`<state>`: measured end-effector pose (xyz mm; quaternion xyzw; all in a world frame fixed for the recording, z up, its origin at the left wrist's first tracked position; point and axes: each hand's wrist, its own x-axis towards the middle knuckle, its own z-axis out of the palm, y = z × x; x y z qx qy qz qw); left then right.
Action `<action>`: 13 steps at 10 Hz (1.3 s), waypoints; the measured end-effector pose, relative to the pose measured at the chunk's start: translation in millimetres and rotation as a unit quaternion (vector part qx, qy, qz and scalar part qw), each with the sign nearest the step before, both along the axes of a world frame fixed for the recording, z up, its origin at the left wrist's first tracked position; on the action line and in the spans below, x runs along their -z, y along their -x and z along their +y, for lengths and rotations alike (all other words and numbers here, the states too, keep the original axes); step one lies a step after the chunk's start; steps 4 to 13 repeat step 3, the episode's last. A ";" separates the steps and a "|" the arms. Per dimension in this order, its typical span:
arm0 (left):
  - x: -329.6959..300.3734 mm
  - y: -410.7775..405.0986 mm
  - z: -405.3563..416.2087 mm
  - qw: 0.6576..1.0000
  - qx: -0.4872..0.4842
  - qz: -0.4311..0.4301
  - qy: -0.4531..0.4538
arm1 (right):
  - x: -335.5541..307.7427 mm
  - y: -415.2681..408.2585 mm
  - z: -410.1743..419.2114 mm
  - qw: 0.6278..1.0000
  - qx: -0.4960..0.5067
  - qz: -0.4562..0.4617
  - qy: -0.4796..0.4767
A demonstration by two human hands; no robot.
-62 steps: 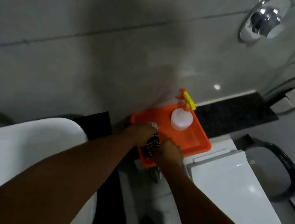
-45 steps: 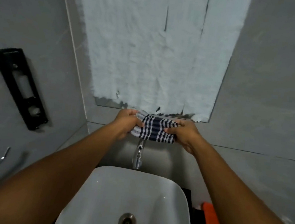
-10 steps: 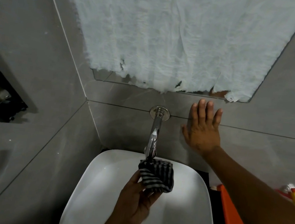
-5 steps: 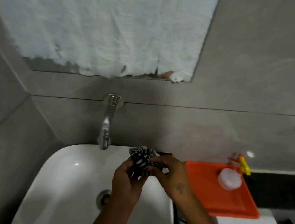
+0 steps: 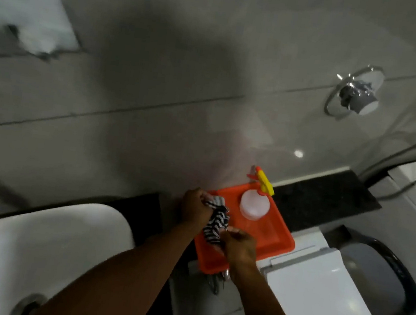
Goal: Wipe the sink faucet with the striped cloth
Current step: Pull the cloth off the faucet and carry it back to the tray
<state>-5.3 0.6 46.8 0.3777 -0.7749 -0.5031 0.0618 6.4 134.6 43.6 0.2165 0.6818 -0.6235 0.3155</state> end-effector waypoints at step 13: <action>68.1 5.1 15.7 0.958 0.242 -0.107 0.105 | 48.6 19.2 1.7 0.963 -0.223 0.042 -0.147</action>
